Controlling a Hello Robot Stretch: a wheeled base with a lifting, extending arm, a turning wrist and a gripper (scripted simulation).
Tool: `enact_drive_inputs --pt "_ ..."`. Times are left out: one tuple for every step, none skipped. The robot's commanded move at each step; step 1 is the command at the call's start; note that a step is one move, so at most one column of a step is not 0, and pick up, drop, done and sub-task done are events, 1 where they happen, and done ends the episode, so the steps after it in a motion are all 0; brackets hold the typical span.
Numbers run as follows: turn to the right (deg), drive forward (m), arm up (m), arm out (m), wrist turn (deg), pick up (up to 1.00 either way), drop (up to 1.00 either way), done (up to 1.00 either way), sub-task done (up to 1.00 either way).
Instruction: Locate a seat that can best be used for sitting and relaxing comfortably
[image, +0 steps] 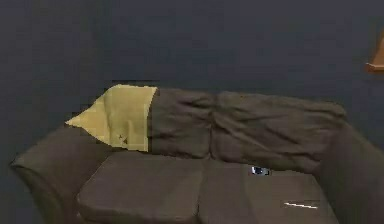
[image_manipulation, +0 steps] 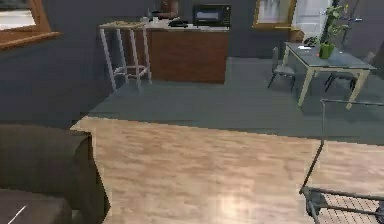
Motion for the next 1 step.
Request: enact_drive_inputs --pt "0.0 0.00 0.00 0.00 0.0 0.00 0.00 1.00 0.00"
